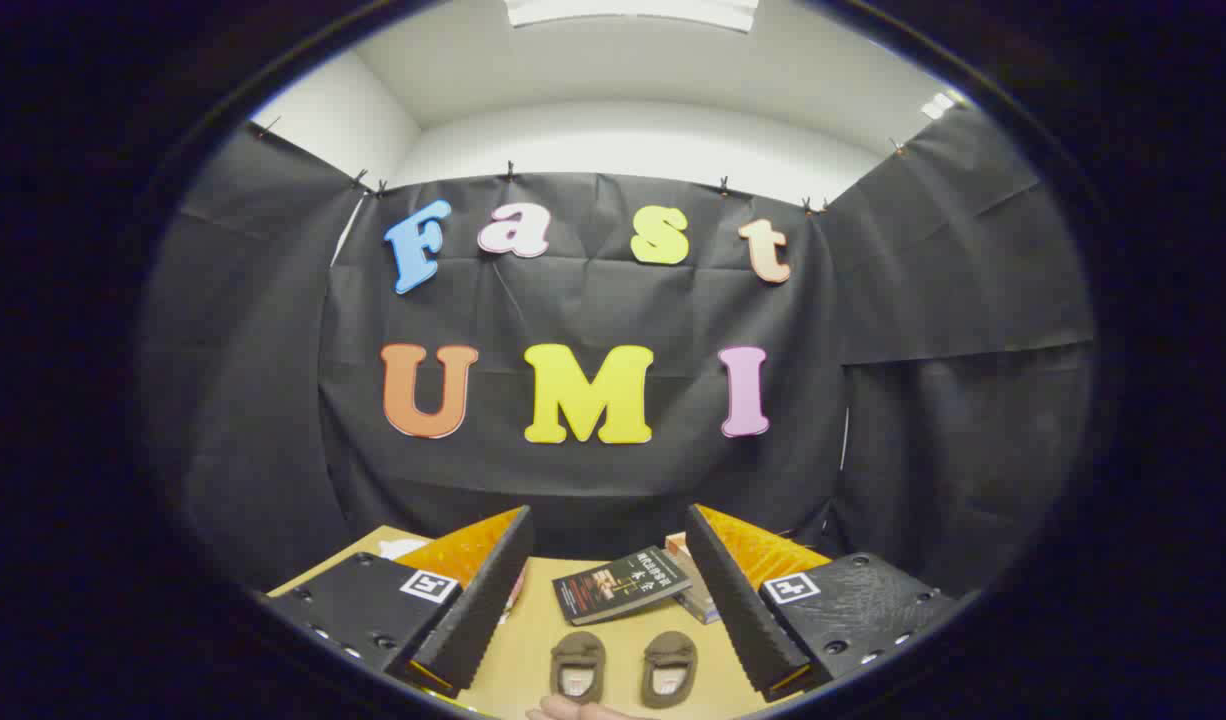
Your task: Open the storage box then place both shoes into the box .Put the left shoe in first, then the right shoe, with the right side of both shoes facing outward in a uniform manner.
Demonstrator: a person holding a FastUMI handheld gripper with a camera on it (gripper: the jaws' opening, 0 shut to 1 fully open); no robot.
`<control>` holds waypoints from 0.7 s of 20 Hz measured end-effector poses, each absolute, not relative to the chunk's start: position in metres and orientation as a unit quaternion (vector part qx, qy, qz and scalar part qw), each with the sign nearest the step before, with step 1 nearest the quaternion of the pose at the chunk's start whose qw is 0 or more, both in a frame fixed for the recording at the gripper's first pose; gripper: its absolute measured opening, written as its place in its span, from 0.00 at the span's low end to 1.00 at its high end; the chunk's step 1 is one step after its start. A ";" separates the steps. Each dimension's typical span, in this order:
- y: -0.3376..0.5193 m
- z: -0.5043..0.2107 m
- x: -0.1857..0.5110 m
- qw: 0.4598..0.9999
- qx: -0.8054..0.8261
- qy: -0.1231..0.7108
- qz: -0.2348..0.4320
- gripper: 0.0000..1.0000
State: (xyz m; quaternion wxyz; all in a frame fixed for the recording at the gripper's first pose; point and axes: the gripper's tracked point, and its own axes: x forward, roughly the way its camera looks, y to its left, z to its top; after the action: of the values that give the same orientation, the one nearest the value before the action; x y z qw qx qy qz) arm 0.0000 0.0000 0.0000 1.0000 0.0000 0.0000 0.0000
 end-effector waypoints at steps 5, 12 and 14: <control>0.002 -0.009 0.018 0.999 0.007 0.023 0.024 0.95; 0.001 -0.029 0.035 0.998 0.013 0.045 0.036 0.95; 0.002 -0.036 0.037 0.998 0.011 0.053 0.036 0.95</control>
State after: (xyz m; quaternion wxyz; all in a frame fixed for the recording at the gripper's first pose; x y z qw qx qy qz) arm 0.0372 0.0021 -0.0365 0.9979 0.0110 0.0532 0.0357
